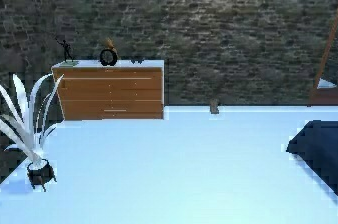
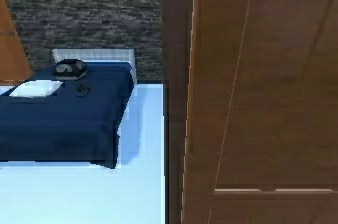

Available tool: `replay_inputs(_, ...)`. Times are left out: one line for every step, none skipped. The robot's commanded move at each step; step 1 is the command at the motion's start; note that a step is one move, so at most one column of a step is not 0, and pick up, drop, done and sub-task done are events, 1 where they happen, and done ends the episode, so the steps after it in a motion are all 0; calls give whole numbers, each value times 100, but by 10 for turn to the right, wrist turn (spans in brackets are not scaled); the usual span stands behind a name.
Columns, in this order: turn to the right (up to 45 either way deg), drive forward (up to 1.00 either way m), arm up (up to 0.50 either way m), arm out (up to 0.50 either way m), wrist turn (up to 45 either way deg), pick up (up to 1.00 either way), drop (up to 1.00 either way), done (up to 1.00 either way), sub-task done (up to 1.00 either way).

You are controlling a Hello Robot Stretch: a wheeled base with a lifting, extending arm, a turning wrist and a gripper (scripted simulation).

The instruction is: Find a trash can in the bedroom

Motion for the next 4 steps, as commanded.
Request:
replay_inputs(240, 0, 0, 0, 0, 0, 0, 0, 0)
replay_inputs(0, 100, 0, 0, 0, 0, 0, 0, 0)
replay_inputs(0, 100, 0, 0, 0, 0, 0, 0, 0)
replay_inputs(30, 0, 0, 0, 0, 0, 0, 0, 0)
